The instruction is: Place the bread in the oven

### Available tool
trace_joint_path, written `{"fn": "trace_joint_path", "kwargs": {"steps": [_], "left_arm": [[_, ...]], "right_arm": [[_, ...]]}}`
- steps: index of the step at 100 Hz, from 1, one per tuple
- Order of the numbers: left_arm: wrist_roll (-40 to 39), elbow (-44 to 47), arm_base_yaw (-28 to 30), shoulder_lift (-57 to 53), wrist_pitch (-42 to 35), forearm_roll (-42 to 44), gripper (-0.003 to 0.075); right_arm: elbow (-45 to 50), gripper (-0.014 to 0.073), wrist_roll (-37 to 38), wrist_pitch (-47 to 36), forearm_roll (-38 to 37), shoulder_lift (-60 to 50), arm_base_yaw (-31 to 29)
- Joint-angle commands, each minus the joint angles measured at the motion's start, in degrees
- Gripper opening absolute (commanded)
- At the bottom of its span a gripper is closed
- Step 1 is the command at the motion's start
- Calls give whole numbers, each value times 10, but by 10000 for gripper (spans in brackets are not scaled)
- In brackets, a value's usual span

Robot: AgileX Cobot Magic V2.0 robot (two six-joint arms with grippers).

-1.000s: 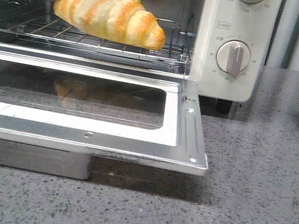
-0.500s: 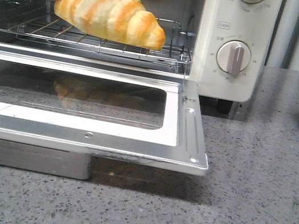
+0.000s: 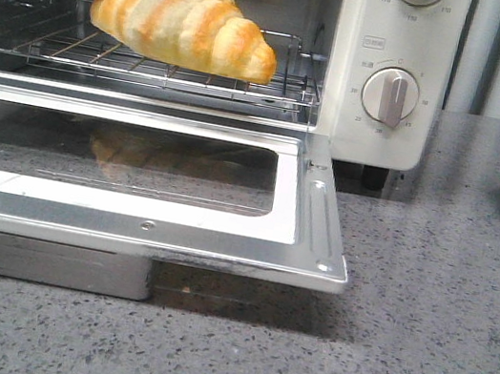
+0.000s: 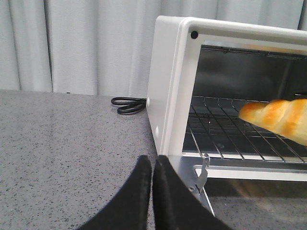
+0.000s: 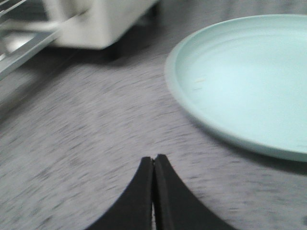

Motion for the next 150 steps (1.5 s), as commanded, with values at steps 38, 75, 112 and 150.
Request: {"fn": "trace_joint_path", "kwargs": {"steps": [38, 75, 112, 150], "left_arm": [[-6, -16, 0, -3, -47, -5, -21], [-6, -16, 0, -3, -47, -5, -21], [-6, -16, 0, -3, -47, -5, -21], [-6, -16, 0, -3, -47, -5, -21]], "right_arm": [[7, -75, -28, 30, 7, -106, -181], [7, -75, -29, 95, -24, -163, -182], [7, -75, -29, 121, -77, -163, -182], [7, -75, -29, 125, -74, -163, -182]]}}
